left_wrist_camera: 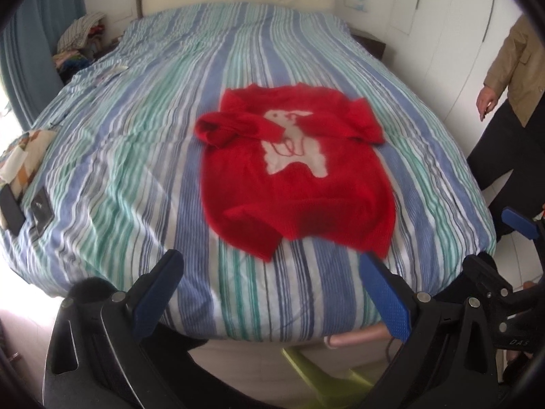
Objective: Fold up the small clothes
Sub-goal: 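Lower both tools to the sweater hem and close both grippers on it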
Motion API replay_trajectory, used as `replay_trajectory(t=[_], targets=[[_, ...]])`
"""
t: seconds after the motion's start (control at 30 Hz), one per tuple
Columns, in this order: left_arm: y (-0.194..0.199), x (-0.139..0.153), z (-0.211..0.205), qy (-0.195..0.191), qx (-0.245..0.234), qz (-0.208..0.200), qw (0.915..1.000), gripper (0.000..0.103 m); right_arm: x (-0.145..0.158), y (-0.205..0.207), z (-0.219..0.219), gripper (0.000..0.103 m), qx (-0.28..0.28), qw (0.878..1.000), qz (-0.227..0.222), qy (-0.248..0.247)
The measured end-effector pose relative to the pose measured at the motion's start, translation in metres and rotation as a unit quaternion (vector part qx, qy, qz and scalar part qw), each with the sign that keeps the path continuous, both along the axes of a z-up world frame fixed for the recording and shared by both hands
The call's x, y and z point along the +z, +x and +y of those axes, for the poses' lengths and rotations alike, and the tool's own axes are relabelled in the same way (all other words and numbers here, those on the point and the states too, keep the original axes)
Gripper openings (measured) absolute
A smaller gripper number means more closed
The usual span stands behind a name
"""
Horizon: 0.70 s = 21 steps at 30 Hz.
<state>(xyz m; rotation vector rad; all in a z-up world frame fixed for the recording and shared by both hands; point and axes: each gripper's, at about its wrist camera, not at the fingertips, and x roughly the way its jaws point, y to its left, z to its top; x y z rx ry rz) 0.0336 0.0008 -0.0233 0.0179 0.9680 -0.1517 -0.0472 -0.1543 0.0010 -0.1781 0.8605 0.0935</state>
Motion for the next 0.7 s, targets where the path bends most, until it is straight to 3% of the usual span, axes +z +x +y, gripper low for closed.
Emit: replay_trajectory(t=[0.17, 0.3, 0.4, 0.5, 0.53, 0.57, 0.63, 0.7], targets=[[0.004, -0.02, 0.032, 0.03, 0.045, -0.015, 0.9984, 0.102, 0.012, 0.001, -0.03, 0.103, -0.025, 0.999, -0.032, 0.016], [0.022, -0.067, 0.04, -0.005, 0.021, 0.027, 0.9994, 0.102, -0.002, 0.009, -0.058, 0.103, -0.028, 0.998, -0.038, 0.04], [0.048, -0.113, 0.033, -0.029, 0.009, 0.068, 0.9973, 0.101, -0.046, 0.037, -0.065, 0.103, 0.003, 0.995, 0.02, 0.095], [0.072, -0.145, 0.025, -0.029, 0.011, 0.086, 0.9958, 0.095, -0.108, 0.074, -0.068, 0.102, 0.019, 0.979, 0.103, 0.176], [0.078, -0.151, 0.024, -0.032, 0.016, 0.093, 0.995, 0.081, -0.129, 0.082, -0.069, 0.1, 0.02, 0.972, 0.125, 0.2], [0.083, -0.155, 0.025, -0.047, 0.02, 0.098, 0.9939, 0.075, -0.147, 0.089, -0.069, 0.093, 0.016, 0.966, 0.142, 0.216], [0.089, -0.158, 0.026, -0.086, 0.026, 0.088, 0.9921, 0.072, -0.174, 0.098, -0.068, 0.081, 0.01, 0.954, 0.162, 0.251], [0.093, -0.162, 0.024, -0.101, 0.022, 0.092, 0.9904, 0.029, -0.188, 0.098, -0.068, 0.078, 0.004, 0.947, 0.148, 0.284]])
